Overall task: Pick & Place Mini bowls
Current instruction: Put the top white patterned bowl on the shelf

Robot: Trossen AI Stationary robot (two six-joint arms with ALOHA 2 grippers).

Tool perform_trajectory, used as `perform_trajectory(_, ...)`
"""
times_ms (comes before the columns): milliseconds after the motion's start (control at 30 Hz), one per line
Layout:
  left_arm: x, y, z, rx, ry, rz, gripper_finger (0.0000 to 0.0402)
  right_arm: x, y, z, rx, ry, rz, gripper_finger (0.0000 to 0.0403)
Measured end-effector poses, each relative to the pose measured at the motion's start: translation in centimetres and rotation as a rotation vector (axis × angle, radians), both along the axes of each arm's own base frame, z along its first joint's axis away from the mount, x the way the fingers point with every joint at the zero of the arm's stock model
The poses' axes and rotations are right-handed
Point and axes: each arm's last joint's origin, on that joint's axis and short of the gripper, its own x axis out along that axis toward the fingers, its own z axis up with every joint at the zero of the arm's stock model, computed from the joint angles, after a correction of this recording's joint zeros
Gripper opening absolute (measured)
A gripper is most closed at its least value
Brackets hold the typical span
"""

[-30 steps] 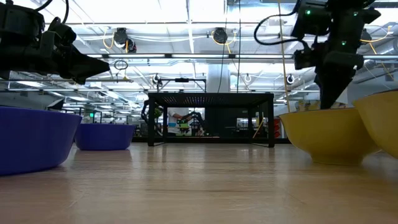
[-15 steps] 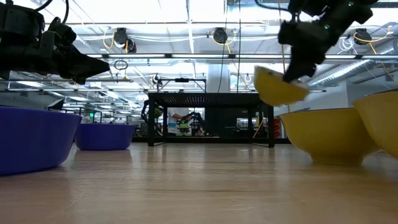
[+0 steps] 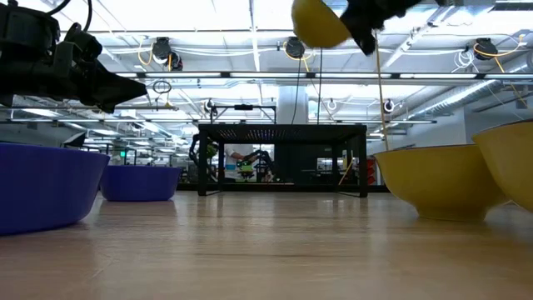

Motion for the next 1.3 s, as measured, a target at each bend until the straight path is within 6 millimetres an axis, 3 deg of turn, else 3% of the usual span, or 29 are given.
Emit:
perform_trajectory(100,0.0,0.0,0.0,0.002,-0.003,-0.001,0.0081,1.4,-1.6,2.6,-0.021,0.012,-0.025,0.0004)
perform_trajectory(267,0.0,0.0,0.0,0.001,-0.002,0.0,0.0081,4.1,-5.4,5.2,-0.004,0.079,-0.095,0.0002)
perform_trajectory(400,0.0,0.0,0.0,0.001,-0.002,0.0,0.0081,5.7,-9.0,5.6,0.085,0.152,-0.103,0.0002)
perform_trajectory(500,0.0,0.0,0.0,0.002,-0.003,0.0,0.0081,6.2,-11.4,4.8,0.176,0.238,-0.115,0.0001)
perform_trajectory(833,0.0,0.0,0.0,0.001,-0.002,-0.001,0.0081,3.9,-17.5,1.5,0.382,0.414,-0.294,0.0001)
perform_trajectory(1100,0.0,0.0,0.0,0.002,-0.002,0.0,0.0081,1.7,-18.3,0.9,0.409,0.526,-0.365,0.0002)
perform_trajectory(1300,0.0,0.0,0.0,0.002,-0.002,0.0,0.0081,1.1,-18.7,0.8,0.407,0.536,-0.375,0.0002)
